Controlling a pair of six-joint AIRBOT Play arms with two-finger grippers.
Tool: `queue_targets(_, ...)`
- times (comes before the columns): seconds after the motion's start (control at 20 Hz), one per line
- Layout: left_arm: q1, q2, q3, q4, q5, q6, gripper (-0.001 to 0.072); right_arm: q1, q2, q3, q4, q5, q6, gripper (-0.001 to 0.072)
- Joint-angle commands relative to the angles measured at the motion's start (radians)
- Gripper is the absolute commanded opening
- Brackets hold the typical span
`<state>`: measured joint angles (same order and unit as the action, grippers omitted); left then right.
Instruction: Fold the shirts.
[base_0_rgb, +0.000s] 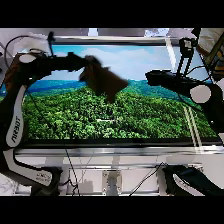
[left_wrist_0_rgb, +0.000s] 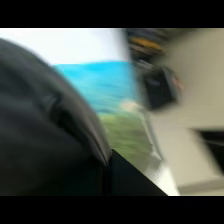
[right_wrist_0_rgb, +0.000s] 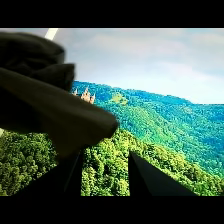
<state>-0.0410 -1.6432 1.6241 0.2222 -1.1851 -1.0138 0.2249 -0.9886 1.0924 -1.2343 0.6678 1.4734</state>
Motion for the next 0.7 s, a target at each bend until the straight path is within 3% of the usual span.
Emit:
queue_targets(0.0, -0.213, 0.017, 0.122, -0.080, 0.038, 0.042, 0.0012, -0.001, 0.000, 0.000, -0.049, 0.083, 0.000, 0.0353)
queue_targets(0.1, -0.253, 0.017, 0.147, -0.025, 0.086, 0.041, 0.0013, -0.001, 0.000, 0.000, -0.072, 0.172, -0.005, 0.0353)
queue_targets(0.15, -0.253, 0.017, 0.147, 0.010, 0.097, 0.006, 0.0053, -0.001, 0.000, 0.000, -0.089, 0.216, -0.006, 0.0370)
queue_targets(0.2, -0.247, 0.017, 0.147, 0.070, 0.106, -0.071, 0.0369, -0.001, 0.000, 0.000, -0.098, 0.253, -0.006, 0.0493)
queue_targets(0.25, -0.238, 0.016, 0.147, 0.144, 0.108, -0.138, 0.0689, -0.001, 0.000, 0.000, -0.098, 0.286, -0.011, 0.0519)
queue_targets(0.3, -0.227, 0.016, 0.147, 0.239, 0.106, -0.203, 0.0717, 0.000, 0.000, 0.000, -0.094, 0.309, -0.028, 0.0519)
queue_targets(0.5, -0.206, 0.016, 0.147, 0.612, 0.071, -0.416, 0.0715, -0.001, 0.000, 0.000, -0.175, 0.324, -0.056, 0.0519)
queue_targets(0.65, -0.207, 0.015, 0.145, 0.669, 0.006, -0.459, 0.0715, -0.008, -0.004, -0.008, -0.532, 0.393, 0.047, 0.0519)
